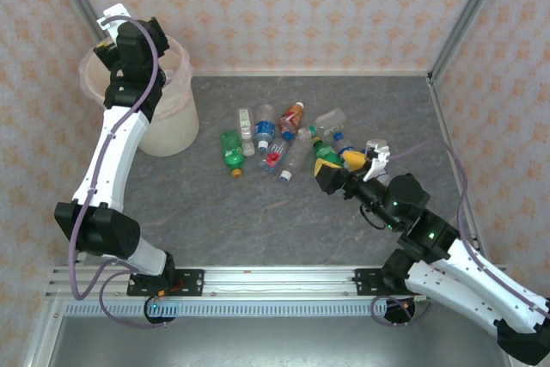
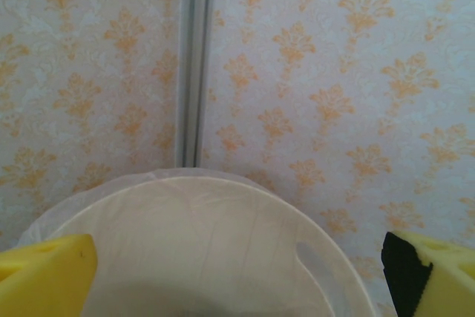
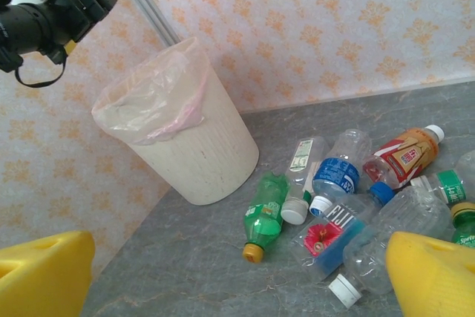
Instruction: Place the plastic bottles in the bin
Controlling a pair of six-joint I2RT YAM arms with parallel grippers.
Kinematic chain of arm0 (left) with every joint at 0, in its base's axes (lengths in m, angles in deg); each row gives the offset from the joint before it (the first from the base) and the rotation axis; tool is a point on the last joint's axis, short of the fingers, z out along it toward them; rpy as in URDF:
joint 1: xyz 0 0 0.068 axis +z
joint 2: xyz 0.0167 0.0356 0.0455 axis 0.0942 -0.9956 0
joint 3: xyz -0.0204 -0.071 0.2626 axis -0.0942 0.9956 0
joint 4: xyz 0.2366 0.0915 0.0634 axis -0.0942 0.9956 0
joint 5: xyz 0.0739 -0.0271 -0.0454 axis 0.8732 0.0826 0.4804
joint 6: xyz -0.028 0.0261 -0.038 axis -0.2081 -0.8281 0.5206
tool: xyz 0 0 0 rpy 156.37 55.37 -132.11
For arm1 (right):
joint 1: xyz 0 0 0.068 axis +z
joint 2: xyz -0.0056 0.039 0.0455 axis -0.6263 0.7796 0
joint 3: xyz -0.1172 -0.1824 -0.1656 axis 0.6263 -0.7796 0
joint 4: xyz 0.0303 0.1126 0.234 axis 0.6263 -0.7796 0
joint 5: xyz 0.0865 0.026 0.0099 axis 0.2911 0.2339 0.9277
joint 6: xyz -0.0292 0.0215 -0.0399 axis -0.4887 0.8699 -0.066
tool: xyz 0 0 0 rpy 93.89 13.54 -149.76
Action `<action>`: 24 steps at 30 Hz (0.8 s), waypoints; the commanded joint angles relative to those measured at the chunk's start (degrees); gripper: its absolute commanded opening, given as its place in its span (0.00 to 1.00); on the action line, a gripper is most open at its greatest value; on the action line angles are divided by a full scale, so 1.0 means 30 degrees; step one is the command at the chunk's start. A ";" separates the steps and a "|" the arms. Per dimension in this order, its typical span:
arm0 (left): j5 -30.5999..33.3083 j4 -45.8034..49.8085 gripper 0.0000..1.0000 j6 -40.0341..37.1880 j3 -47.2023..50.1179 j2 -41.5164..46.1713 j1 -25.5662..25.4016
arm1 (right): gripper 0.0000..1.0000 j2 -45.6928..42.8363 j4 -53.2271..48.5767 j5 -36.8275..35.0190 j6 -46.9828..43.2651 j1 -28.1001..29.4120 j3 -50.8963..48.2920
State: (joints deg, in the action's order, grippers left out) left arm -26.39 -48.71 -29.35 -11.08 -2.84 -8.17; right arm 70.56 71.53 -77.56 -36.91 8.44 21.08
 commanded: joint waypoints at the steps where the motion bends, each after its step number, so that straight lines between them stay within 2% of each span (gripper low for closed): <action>1: -0.0980 0.1113 0.99 0.0881 -0.0793 0.0858 -0.0467 | 1.00 0.0356 0.0267 -0.0648 -0.0131 0.0109 0.0746; 4: -0.1392 0.1325 0.99 0.1593 -0.0180 0.1342 -0.1145 | 1.00 0.0787 0.0230 -0.0865 0.0076 0.0109 0.0966; 9: -0.1568 -0.0049 0.99 0.2276 0.2591 0.2934 -0.3113 | 1.00 0.1172 0.0274 -0.1485 0.0540 0.0109 0.0896; 15: -0.2787 -0.1284 0.99 0.4100 0.5788 0.4479 -0.5088 | 1.00 0.1913 -0.0244 -0.3177 0.1249 0.0109 0.0938; 24: -0.3693 -0.3032 0.99 0.5415 1.0534 0.5593 -0.8508 | 1.00 0.3361 -0.1207 -0.6057 0.2373 0.0054 0.1209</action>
State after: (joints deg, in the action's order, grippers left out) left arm -35.68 -53.93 -15.62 17.47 12.29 -31.60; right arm 80.16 69.50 -90.00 -32.16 8.44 22.15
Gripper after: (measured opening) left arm 0.991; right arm 0.997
